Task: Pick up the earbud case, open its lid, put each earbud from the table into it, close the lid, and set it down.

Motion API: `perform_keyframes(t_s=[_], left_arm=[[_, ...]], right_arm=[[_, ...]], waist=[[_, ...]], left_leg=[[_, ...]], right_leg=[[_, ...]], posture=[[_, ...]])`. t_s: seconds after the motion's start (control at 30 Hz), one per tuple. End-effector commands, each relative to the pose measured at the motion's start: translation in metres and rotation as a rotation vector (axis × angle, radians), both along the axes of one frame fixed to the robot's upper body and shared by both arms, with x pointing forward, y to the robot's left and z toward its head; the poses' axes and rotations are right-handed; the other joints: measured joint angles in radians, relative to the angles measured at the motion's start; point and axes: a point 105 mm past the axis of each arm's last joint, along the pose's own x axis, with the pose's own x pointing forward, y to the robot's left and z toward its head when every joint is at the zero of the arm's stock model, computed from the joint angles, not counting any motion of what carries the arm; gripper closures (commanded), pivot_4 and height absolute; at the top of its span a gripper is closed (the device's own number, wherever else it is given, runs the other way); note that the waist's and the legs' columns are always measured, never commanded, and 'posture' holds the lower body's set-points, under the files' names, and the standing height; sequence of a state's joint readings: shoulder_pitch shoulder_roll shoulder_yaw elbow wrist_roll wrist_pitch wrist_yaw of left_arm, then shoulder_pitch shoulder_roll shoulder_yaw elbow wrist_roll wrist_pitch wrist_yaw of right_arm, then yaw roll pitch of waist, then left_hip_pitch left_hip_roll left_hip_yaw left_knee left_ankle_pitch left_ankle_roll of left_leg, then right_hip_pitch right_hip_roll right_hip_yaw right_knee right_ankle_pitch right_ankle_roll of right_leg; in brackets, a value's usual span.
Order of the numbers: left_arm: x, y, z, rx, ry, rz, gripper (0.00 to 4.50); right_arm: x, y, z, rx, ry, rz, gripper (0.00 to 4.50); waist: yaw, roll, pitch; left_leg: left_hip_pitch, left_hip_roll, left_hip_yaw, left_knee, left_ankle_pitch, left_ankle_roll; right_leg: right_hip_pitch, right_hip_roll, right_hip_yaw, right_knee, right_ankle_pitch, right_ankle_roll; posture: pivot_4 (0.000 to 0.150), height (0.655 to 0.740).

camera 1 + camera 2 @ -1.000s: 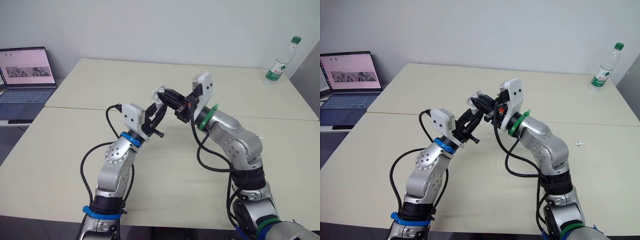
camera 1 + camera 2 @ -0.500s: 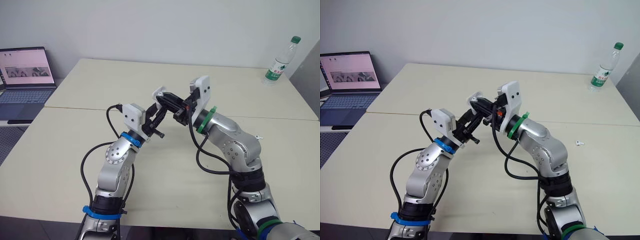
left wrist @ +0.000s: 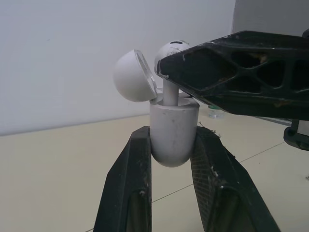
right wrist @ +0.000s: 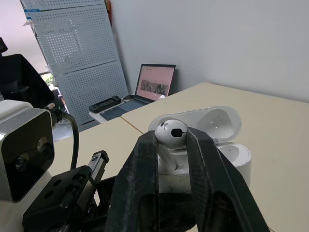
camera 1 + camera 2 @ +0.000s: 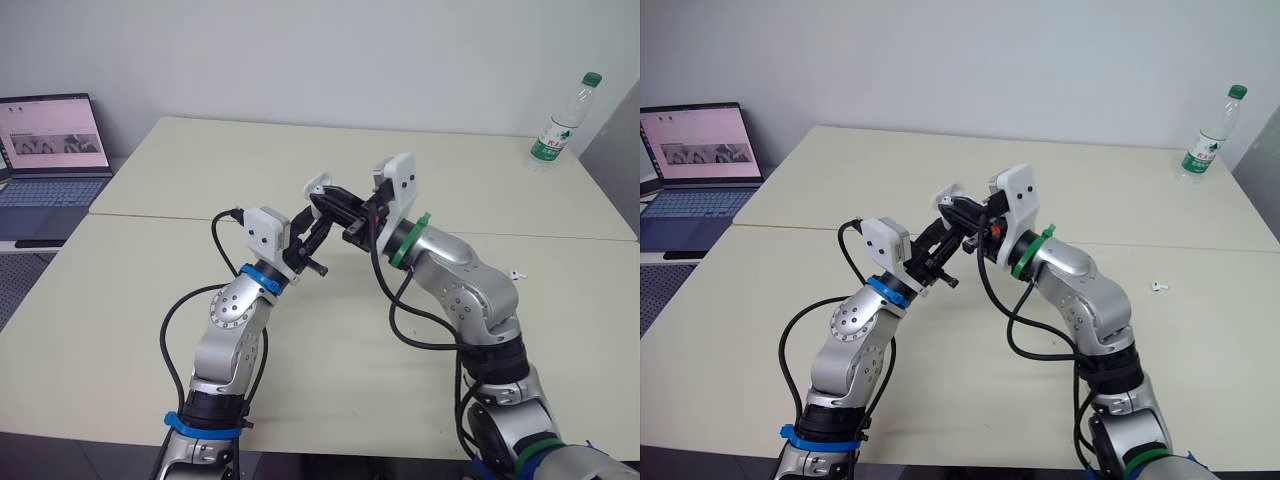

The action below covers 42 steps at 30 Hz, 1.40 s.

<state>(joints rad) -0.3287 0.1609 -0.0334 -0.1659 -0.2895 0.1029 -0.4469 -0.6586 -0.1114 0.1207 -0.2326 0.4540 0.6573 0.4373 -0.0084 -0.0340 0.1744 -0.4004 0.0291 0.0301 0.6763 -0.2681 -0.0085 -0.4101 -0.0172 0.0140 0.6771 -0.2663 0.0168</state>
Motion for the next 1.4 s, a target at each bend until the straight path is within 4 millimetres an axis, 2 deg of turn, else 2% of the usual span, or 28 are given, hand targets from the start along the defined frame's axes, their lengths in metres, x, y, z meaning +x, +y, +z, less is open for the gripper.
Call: perform_keyframes(t_s=[0.03,0.27,0.43,0.57,0.67,0.8,0.83,0.93,1.03,1.1,1.23,1.4], left_arm=[[-0.007,-0.003,0.023,-0.018,-0.089,-0.017,3.76],[-0.009,-0.004,0.022,-0.019,-0.085,-0.022,3.76],[-0.01,0.0,0.015,-0.021,-0.063,-0.014,3.76],[-0.012,0.008,0.009,-0.002,-0.047,-0.001,3.76],[-0.014,0.013,0.006,0.004,-0.037,0.003,3.76],[-0.015,0.016,0.004,0.012,-0.031,0.007,3.76],[-0.015,0.016,0.004,0.009,-0.029,0.009,3.76],[-0.016,0.014,0.001,0.001,-0.022,0.011,3.76],[-0.016,0.012,0.0,-0.003,-0.018,0.008,3.76],[-0.016,0.012,0.0,-0.003,-0.018,0.007,3.76],[-0.017,0.014,0.001,-0.002,-0.019,0.012,3.76],[-0.018,0.016,0.0,0.002,-0.01,0.012,3.76]], right_arm=[[-0.002,0.001,0.007,0.004,-0.033,0.004,3.16],[-0.001,0.0,0.01,0.016,-0.044,-0.003,3.16],[-0.016,-0.007,0.034,0.128,-0.089,0.094,3.16],[-0.025,-0.032,0.035,0.075,-0.091,0.143,3.16],[-0.021,-0.063,0.035,-0.01,-0.084,0.111,2.57],[0.003,-0.119,0.018,-0.176,-0.046,-0.043,1.2],[0.014,-0.143,0.008,-0.239,-0.024,-0.125,0.85],[0.038,-0.21,-0.025,-0.412,0.062,-0.337,0.85],[0.045,-0.253,-0.05,-0.535,0.128,-0.422,0.85],[0.047,-0.271,-0.062,-0.584,0.17,-0.45,0.85],[0.041,-0.287,-0.079,-0.658,0.215,-0.385,0.85],[0.037,-0.301,-0.082,-0.764,0.22,-0.288,0.85]], waist=[[0.0,0.0,0.0],[0.0,0.0,0.0],[0.0,0.0,0.0],[0.002,0.0,0.0],[0.003,0.0,0.0],[0.005,0.0,0.001],[0.006,0.0,0.001],[0.007,0.0,0.001],[0.006,0.0,0.001],[0.002,0.0,0.001],[-0.005,0.0,0.001],[-0.003,0.003,0.002]], left_leg=[[0.0,0.0,0.0,0.0,0.0,0.0],[0.0,0.0,0.0,0.0,0.0,0.0],[0.0,0.0,0.0,-0.001,0.0,0.0],[-0.001,0.0,0.0,-0.001,0.0,0.0],[-0.001,0.0,0.0,-0.001,0.0,0.0],[-0.001,0.0,0.0,-0.001,0.0,0.001],[-0.001,0.0,0.0,-0.001,0.0,0.001],[-0.001,-0.001,0.001,-0.001,0.0,0.001],[-0.001,-0.001,0.002,-0.002,-0.001,0.001],[-0.001,0.0,0.003,-0.004,-0.001,0.001],[0.001,0.001,0.004,-0.011,0.0,0.001],[0.001,0.0,0.004,-0.013,0.0,0.001]], right_leg=[[0.0,0.0,0.0,0.0,0.0,0.0],[0.0,0.0,0.0,0.0,0.0,0.0],[0.0,0.0,0.0,-0.001,0.0,0.0],[0.0,-0.001,0.0,-0.003,0.0,0.0],[0.0,-0.001,-0.001,-0.003,0.0,0.0],[0.0,-0.001,0.0,-0.004,0.0,0.0],[0.0,-0.001,-0.001,-0.004,0.0,0.0],[0.001,-0.001,0.0,-0.006,0.0,0.0],[0.001,-0.001,0.001,-0.007,0.0,0.0],[0.001,0.0,0.002,-0.01,0.0,0.0],[0.001,0.002,0.003,-0.013,0.0,0.0],[0.001,0.001,0.003,-0.015,0.0,0.0]], posture=[[0.15,0.74],[0.15,0.74],[0.15,0.74],[0.15,0.74],[0.15,0.74],[0.15,0.74],[0.15,0.74],[0.15,0.74],[0.15,0.74],[0.15,0.74],[0.15,0.74],[0.15,0.74]])
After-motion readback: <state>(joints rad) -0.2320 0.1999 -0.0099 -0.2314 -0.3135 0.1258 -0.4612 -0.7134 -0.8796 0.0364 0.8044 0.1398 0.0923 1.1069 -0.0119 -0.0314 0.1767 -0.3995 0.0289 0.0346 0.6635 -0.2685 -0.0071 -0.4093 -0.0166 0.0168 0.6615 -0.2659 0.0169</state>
